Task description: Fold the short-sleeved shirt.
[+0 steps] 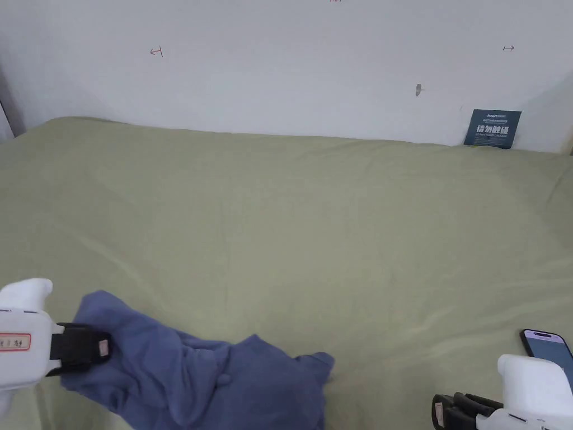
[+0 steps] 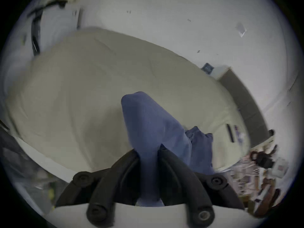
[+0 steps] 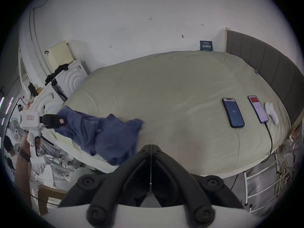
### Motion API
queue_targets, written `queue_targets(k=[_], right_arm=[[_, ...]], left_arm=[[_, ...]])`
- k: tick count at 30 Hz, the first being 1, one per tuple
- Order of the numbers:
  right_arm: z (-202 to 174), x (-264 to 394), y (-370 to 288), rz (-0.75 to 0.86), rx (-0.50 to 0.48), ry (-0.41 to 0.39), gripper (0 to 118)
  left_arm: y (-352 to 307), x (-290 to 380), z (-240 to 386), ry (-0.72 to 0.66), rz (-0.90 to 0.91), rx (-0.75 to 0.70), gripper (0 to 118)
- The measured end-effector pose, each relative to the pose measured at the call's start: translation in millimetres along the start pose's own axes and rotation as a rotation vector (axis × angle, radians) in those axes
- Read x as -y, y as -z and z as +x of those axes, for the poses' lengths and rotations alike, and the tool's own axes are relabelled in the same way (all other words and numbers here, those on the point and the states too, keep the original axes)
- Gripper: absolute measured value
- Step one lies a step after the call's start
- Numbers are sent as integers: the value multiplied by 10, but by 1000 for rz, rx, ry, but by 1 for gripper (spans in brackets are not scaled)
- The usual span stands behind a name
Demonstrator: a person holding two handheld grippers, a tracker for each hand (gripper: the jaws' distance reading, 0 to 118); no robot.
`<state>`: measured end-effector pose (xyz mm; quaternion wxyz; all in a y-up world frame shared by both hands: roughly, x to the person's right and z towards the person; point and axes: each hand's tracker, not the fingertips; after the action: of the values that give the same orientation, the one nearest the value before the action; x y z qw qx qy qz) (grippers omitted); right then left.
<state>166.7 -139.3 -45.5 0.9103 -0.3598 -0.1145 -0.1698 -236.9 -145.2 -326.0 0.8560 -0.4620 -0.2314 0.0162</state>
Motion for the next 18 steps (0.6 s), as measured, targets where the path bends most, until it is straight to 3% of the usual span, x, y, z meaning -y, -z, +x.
queue_targets(k=[3,7,10,18], right_arm=[[-47,-15,17,0,-4,-12,2],[-81,-1,18,-8,-9,-22,2],[-77,25,-13,-15,-6,-27,2],[35,94,-87,-7,17,2,2]], left_arm=[[-59,-21,196,143,11,-169,10],[169,121,563,164,-18,-236,10],[366,229,861,176,-79,-104,10],[578,390,1567,267,-112,75,10]])
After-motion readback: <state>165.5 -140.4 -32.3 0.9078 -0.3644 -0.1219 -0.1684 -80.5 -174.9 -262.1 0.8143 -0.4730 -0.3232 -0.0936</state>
